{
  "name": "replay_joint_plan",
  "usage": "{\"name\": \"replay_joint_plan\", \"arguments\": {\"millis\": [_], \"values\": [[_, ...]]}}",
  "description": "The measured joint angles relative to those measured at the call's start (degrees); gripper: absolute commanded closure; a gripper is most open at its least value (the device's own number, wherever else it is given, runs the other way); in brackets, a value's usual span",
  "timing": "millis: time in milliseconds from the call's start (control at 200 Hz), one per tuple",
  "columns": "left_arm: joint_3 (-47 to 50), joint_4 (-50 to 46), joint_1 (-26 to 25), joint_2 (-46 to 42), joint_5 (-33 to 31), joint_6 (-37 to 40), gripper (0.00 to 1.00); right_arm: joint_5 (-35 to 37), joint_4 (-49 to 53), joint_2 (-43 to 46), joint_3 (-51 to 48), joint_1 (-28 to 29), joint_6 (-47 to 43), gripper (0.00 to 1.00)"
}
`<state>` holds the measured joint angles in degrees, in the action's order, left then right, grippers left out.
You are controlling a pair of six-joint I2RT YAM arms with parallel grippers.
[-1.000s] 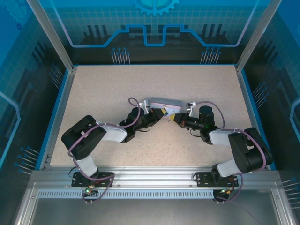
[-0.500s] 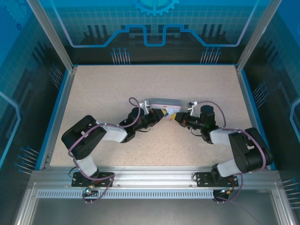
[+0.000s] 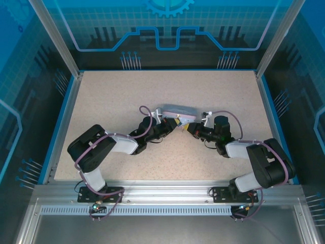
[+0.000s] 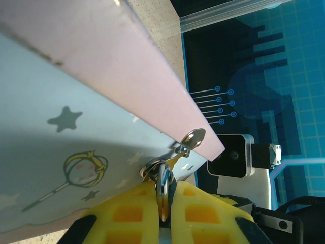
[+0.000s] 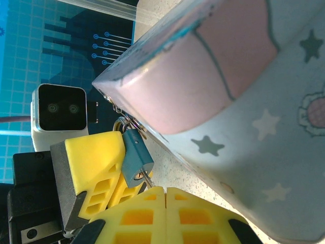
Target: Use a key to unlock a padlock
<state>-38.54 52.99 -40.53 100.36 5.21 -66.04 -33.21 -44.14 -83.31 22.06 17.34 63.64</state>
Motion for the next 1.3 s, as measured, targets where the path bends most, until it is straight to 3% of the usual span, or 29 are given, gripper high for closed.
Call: {"name": "replay_joint_plan", "arguments": {"millis": [810,1191,1301], "values": [[-0.7,0.1,-0.1,1.3,-0.2,0.2,1.0,1.7,-4.5,-2.4,0.0,1.2,3.7,1.0],[-1.1,3.3,-0.1,2.7,0.7,0.4,1.0,2.9,-12.5,-3.5,-2.6,1.0,17.6,1.0],[-1.5,3.5,-0.1,3.0,0.6,0.4,0.9,3.3,-12.5,-3.5,-2.5,1.0,19.1,1.0]]}}
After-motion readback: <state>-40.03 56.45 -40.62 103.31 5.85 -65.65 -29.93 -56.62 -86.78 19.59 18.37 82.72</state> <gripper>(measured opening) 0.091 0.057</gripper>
